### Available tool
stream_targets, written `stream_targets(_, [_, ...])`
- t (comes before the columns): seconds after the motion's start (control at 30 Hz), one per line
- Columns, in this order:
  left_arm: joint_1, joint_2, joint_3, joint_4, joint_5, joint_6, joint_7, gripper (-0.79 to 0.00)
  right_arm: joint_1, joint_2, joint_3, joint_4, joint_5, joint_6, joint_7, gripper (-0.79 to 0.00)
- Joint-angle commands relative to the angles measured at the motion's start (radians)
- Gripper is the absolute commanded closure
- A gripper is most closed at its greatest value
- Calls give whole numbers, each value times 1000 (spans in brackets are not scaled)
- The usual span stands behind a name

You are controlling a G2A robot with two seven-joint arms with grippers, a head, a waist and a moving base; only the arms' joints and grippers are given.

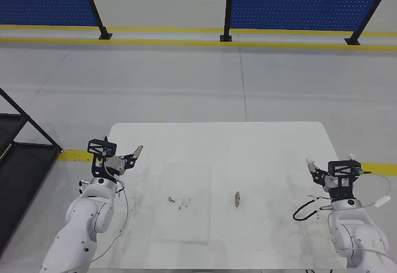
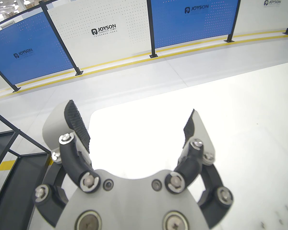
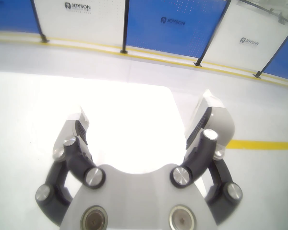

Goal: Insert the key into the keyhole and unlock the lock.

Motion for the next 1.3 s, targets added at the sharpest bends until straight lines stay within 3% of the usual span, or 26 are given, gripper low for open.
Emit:
stream_targets(0.0, [0, 0, 0, 0, 0, 0, 0, -784, 0, 0, 0, 0, 0, 0, 0, -784])
stream_targets(0.33, [-4, -1, -2, -5, -20, 1, -11, -785, 0, 0, 0, 0, 0, 0, 0, -785])
stream_targets(0.47, [-12, 0, -22, -63, -80, -37, -129, -785, 0, 0, 0, 0, 0, 0, 0, -785])
stream_targets(0.73, [-23, 4, -61, -239, -263, -94, -484, -785, 0, 0, 0, 0, 0, 0, 0, -785])
stream_targets(0.93, [-64, 13, -80, -315, -508, -119, -871, -785, 0, 0, 0, 0, 0, 0, 0, -785])
stream_targets(1.13, [-138, 25, -52, -303, -613, 9, -1245, -785, 0, 0, 0, 0, 0, 0, 0, -785])
stream_targets(1.27, [-182, 30, -26, -291, -633, 97, -1375, -785, 0, 0, 0, 0, 0, 0, 0, -785])
